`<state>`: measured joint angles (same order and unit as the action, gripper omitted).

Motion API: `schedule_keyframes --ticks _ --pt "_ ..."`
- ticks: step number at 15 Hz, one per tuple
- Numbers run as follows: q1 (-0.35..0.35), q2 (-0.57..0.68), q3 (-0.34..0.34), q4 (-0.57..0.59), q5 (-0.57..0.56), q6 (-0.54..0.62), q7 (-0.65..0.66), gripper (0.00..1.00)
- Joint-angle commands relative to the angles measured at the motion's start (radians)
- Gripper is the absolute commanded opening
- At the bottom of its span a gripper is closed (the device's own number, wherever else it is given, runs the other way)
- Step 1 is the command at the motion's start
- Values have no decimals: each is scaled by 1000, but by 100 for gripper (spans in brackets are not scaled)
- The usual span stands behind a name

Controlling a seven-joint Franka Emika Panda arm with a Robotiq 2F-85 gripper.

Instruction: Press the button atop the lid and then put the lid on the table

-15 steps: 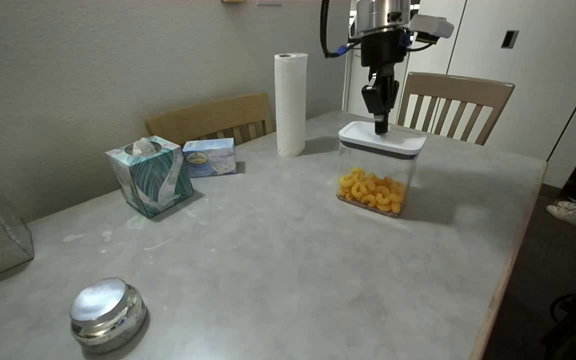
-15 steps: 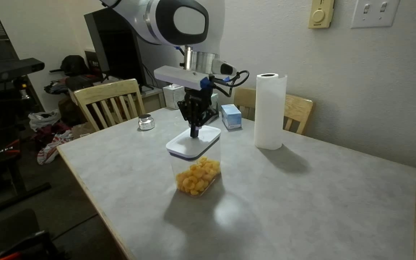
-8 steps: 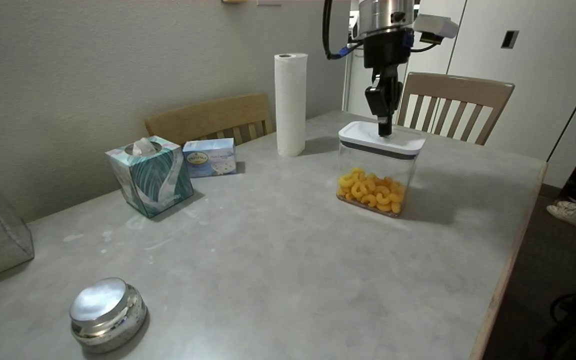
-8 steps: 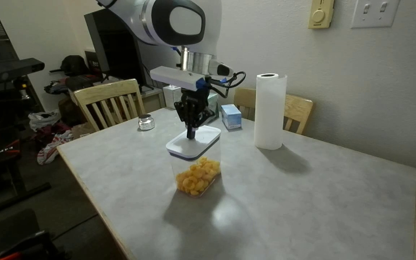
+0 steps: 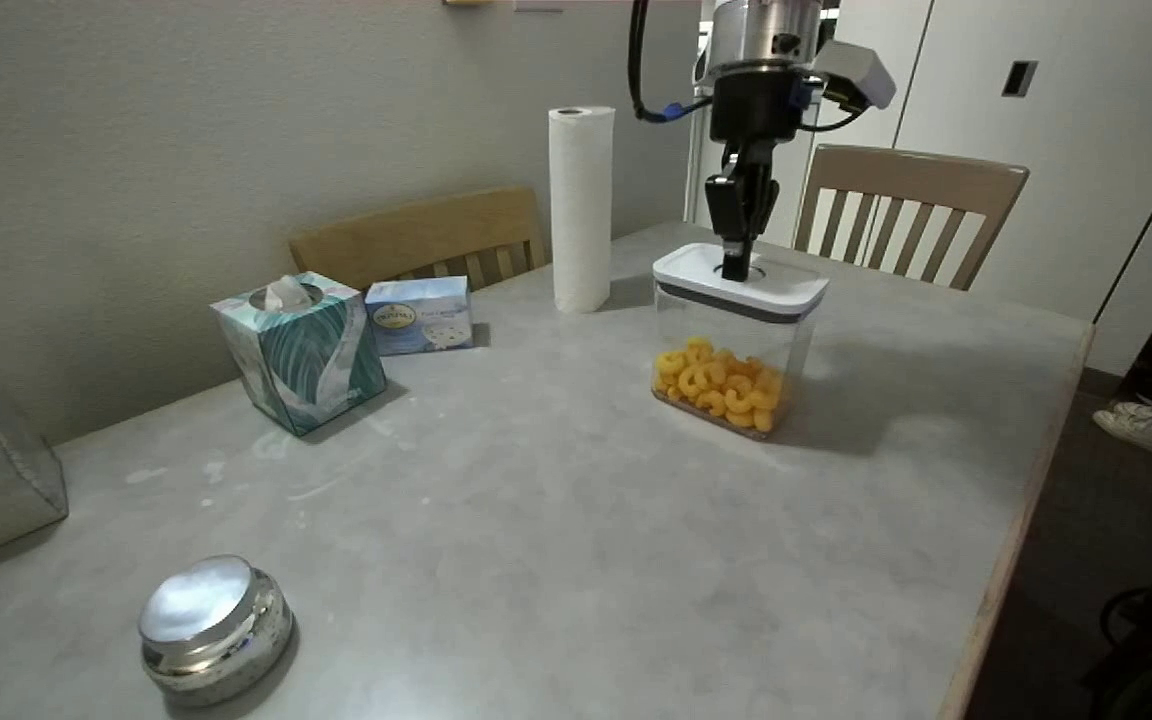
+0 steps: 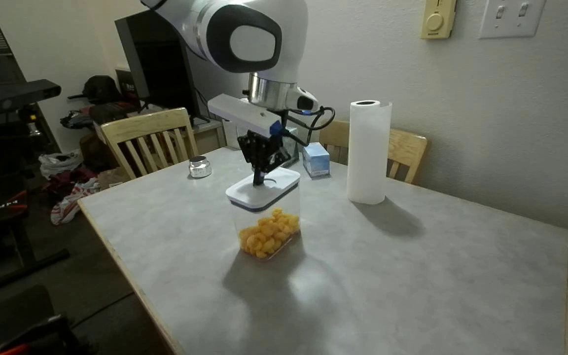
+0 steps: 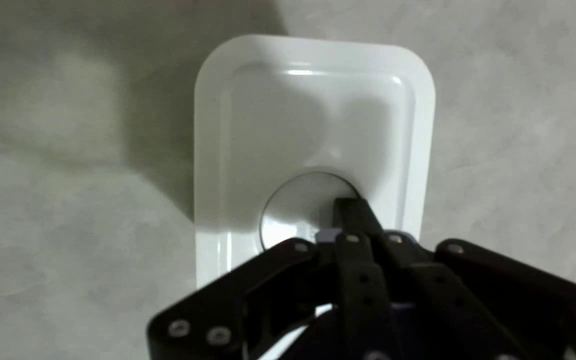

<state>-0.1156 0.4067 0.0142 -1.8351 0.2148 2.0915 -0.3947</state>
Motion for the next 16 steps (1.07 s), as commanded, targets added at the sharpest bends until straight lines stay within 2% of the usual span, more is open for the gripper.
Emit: schedule_keyframes --ticks 1,6,12,16 --pt "-23 63 30 -11 57 60 -67 0" --pt "-10 3 1 -14 -13 -20 -22 0" --pt "12 -54 -31 43 -204 -170 58 0" --pt "11 -50 -31 88 -263 -220 51 0"
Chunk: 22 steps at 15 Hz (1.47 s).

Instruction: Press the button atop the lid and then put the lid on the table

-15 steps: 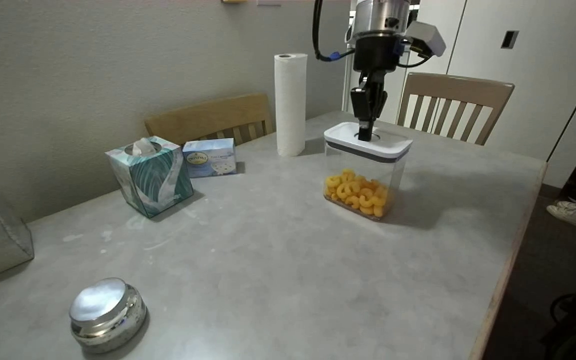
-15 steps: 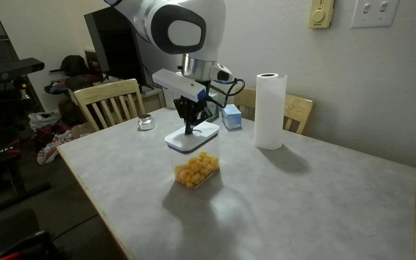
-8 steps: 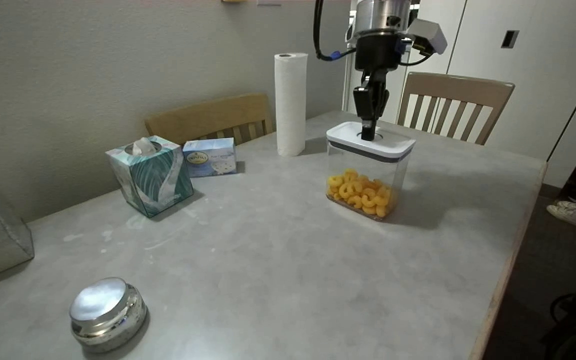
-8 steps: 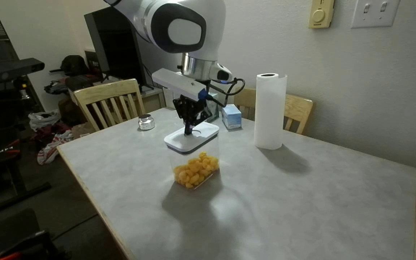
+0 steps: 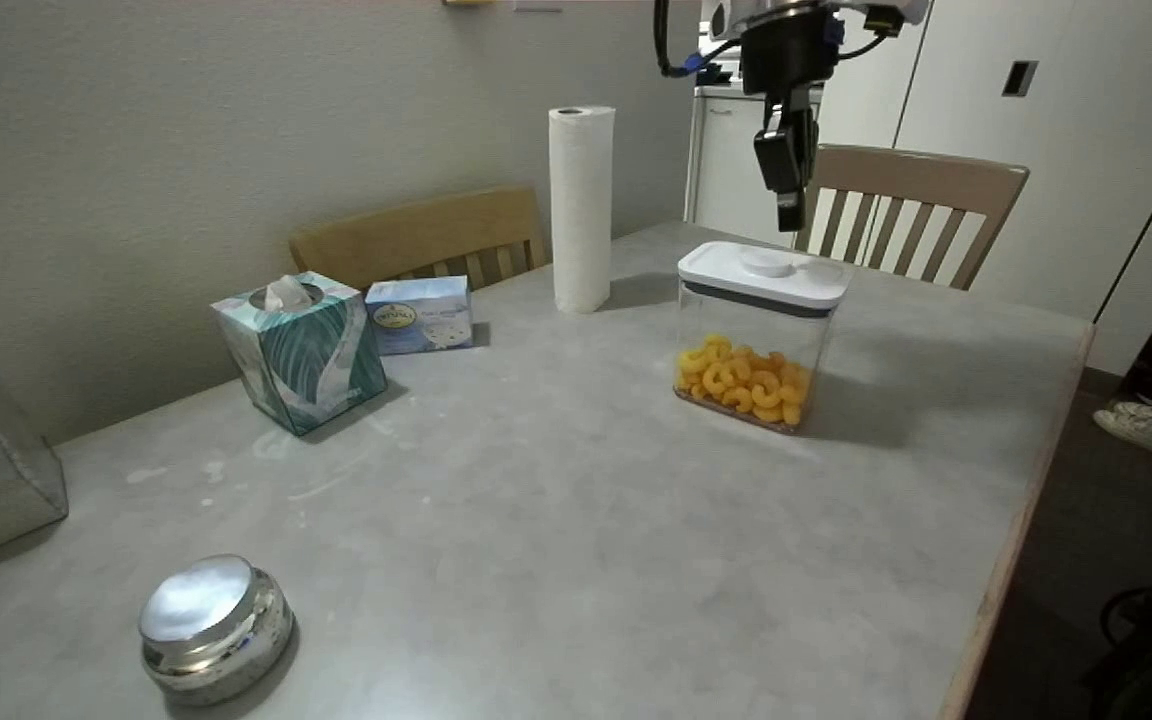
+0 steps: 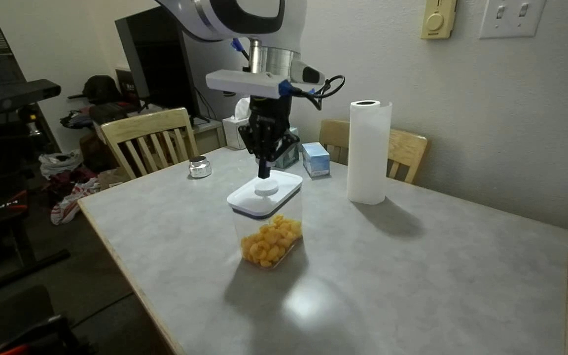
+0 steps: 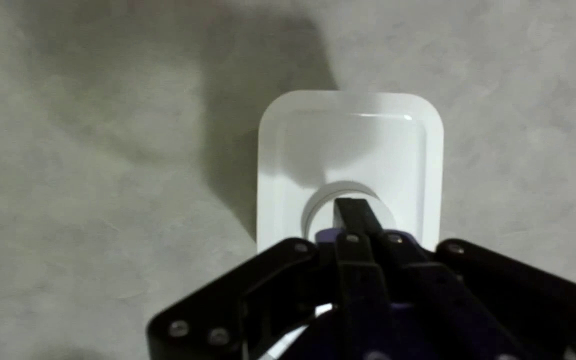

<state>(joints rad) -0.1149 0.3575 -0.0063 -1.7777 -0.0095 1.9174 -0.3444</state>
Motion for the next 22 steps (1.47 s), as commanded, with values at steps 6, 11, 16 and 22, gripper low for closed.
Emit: schedule_keyframes --ticks 6,11,16,22 --pt "13 15 5 43 -24 -14 -15 49" --pt "-11 47 6 30 19 42 -59 83" --pt "-45 83 1 30 40 57 -102 100" --pt "-52 87 1 43 31 43 -100 100"
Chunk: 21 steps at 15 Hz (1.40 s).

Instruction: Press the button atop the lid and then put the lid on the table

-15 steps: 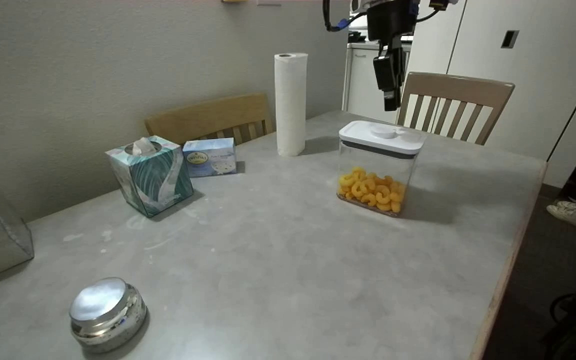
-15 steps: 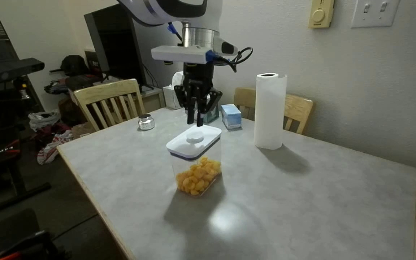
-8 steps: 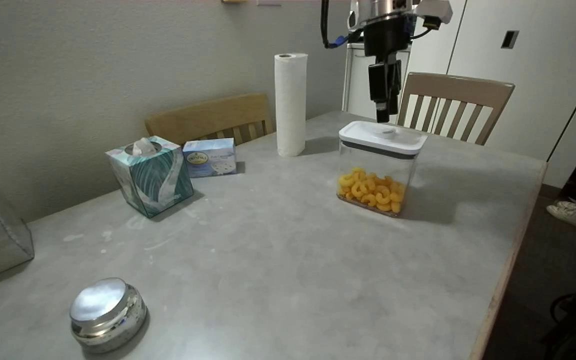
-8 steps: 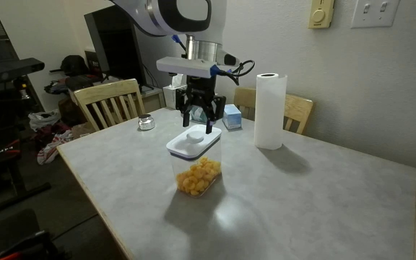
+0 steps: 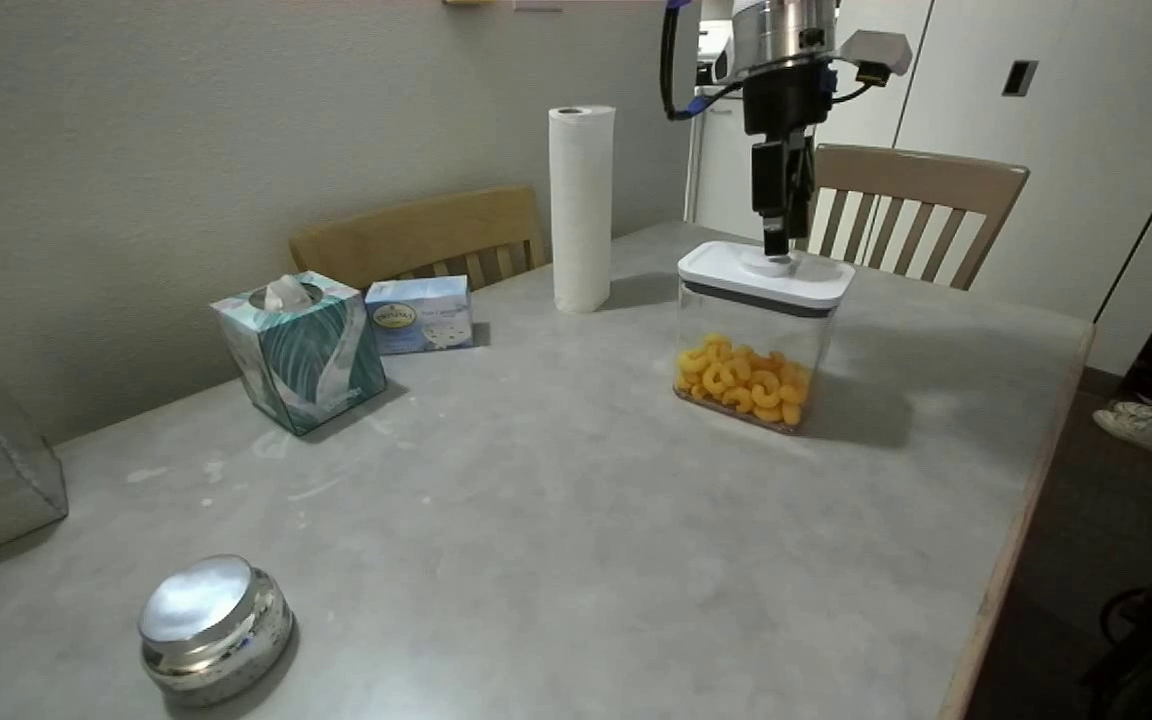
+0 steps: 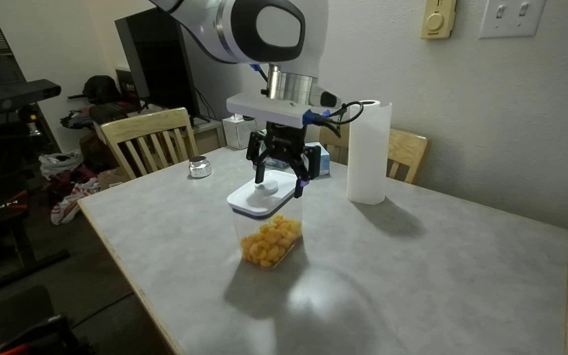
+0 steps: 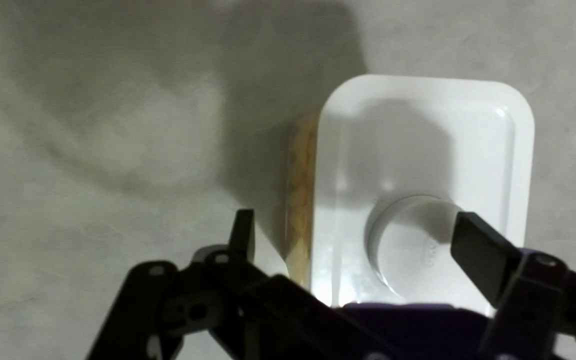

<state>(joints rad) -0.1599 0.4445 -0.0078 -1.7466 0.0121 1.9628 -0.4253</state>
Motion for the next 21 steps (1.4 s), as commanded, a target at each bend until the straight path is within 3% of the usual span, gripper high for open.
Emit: schedule_keyframes --ticks 1,15,19,21 --pt "-6 0 3 14 10 -4 -19 100" --pt "28 30 42 82 17 -9 -19 100" --pt "43 26 59 69 31 -2 -16 88" --pt "49 19 60 54 36 0 -9 87"
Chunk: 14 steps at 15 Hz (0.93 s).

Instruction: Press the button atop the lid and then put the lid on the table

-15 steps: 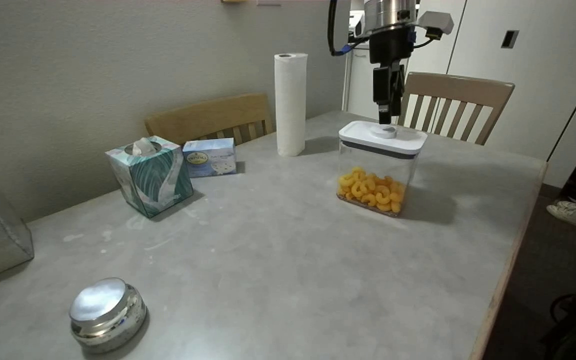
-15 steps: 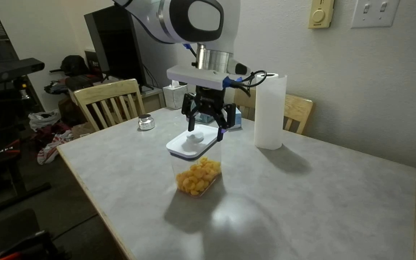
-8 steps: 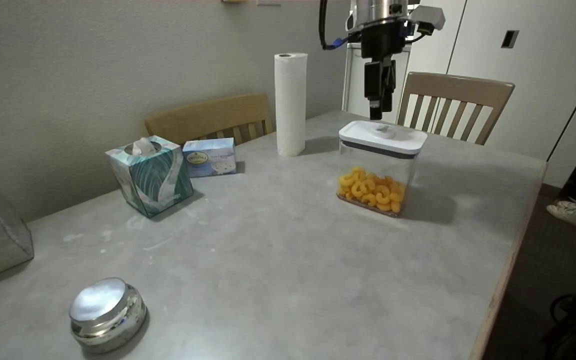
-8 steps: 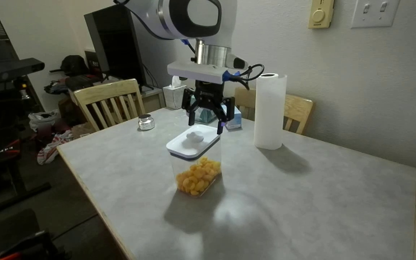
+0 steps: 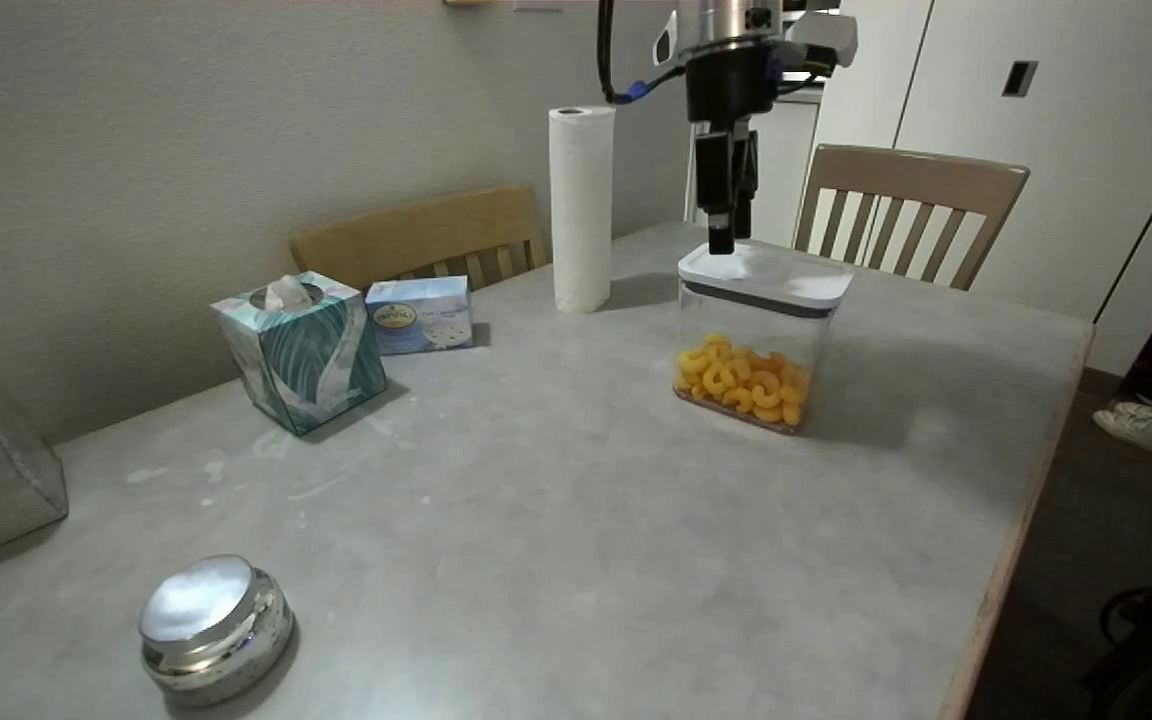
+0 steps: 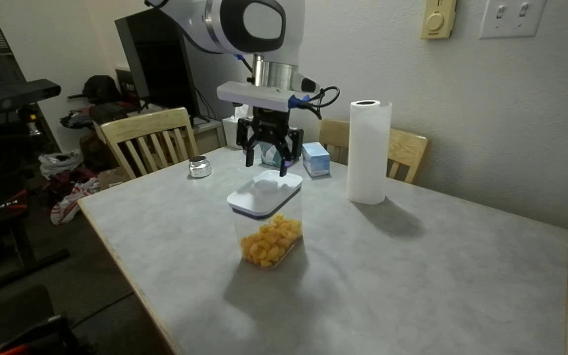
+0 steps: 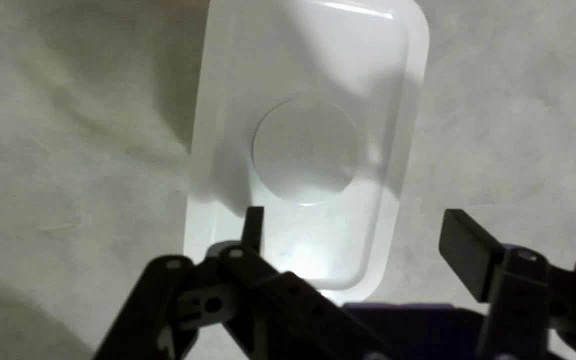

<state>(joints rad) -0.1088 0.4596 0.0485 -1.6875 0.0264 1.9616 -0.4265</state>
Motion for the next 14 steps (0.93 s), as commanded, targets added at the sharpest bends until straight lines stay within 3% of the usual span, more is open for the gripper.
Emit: schedule_keyframes --ticks 1,5,10,14 --pt "-1 -1 2 -12 23 0 -4 88" --pt "2 -15 -2 -36 21 -1 17 94" --pt "6 -15 0 -50 23 4 29 87" --pt "7 -21 -2 -58 22 0 36 87"
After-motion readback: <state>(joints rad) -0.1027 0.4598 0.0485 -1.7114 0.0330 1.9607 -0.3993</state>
